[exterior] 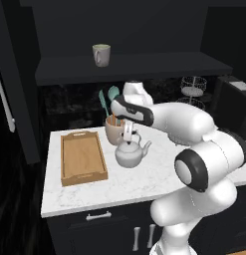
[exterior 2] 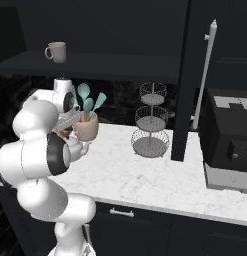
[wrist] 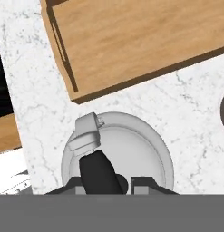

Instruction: Pick the kettle from the counter and place it on the tray. Then pick the mug from the cabinet and place it on the tray. Then close the cabinet doors.

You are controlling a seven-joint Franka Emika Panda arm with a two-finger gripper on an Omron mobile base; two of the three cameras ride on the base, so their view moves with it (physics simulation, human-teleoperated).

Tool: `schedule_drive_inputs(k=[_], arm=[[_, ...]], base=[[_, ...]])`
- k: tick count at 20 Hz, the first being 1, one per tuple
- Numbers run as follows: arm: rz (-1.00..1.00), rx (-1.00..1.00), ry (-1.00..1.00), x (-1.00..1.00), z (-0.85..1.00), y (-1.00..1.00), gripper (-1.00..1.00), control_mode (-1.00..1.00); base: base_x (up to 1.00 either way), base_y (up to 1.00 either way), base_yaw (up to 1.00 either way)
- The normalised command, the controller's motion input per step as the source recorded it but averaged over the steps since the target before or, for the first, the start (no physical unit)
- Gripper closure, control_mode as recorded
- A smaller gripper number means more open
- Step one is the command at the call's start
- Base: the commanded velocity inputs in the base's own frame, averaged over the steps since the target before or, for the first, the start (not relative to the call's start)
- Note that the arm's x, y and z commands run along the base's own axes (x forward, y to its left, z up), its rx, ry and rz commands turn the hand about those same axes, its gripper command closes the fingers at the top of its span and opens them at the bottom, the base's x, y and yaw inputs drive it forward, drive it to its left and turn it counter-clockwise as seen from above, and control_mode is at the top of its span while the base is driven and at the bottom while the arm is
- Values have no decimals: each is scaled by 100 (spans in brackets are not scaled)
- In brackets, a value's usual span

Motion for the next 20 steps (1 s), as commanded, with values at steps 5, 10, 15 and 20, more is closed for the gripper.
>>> schedule_drive_inputs(k=[5,10,15,20], arm=[[1,-1,-12,-1,31,57,100,-100],[0,0,-12,0,6,48,100,-100],[0,0,-15,0,-1,43,100,-100],[0,0,-9,0,0,47,100,-100]], base=[[0,0,0],[0,0,0],[0,0,0],[0,0,0]])
